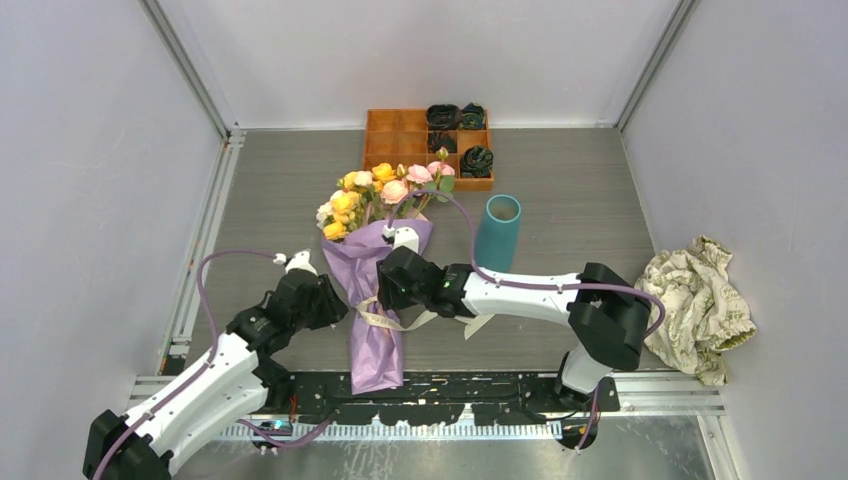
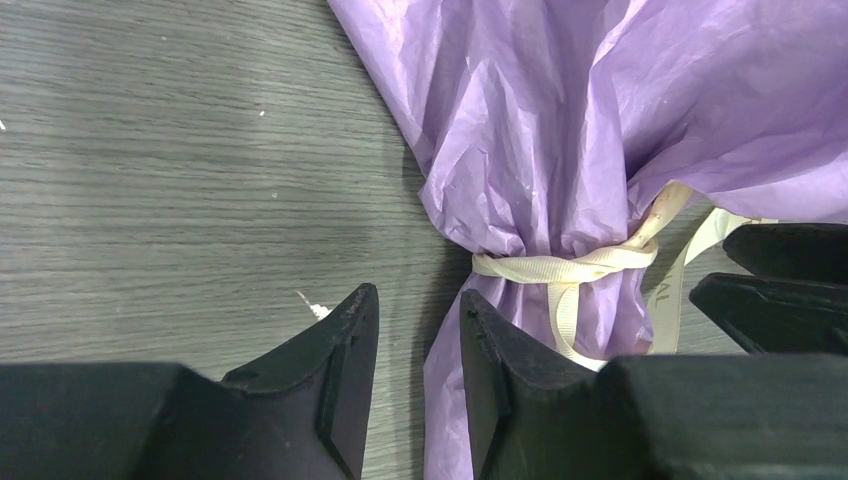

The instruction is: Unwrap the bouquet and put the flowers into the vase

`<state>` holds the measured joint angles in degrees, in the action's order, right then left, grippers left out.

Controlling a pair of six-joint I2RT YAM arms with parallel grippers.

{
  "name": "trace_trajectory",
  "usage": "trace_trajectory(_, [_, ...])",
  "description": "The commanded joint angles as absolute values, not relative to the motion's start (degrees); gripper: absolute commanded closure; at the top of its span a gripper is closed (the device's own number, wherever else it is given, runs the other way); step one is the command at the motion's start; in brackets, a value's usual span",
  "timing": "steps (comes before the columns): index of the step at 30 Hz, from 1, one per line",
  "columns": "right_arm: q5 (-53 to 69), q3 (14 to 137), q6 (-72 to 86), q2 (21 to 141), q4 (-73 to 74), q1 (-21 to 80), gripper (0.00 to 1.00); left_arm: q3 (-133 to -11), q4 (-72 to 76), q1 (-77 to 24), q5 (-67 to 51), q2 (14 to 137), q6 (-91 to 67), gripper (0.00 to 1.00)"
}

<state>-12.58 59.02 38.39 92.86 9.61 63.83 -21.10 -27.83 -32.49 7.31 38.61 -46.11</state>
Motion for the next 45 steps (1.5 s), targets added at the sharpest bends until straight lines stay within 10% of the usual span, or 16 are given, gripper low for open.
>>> trace_trajectory(1, [-13.27,58.80,39.20,90.63,9.06,64.42,0.55,-21.22,-23.80,-32.52,6.67,39.54,-46.41,0.63])
trace_trajectory(36, [-17.52,68.89,34.25,103.20,9.71,64.40,0.57,-20.58,-23.43,-32.46,6.68,39.37,-46.19,0.63])
trace_trajectory(45, [-18.25,69.49,33.64,103.93,9.48,64.35,0.86,-20.61,-22.60,-32.45,6.55,40.22,-45.71,0.62])
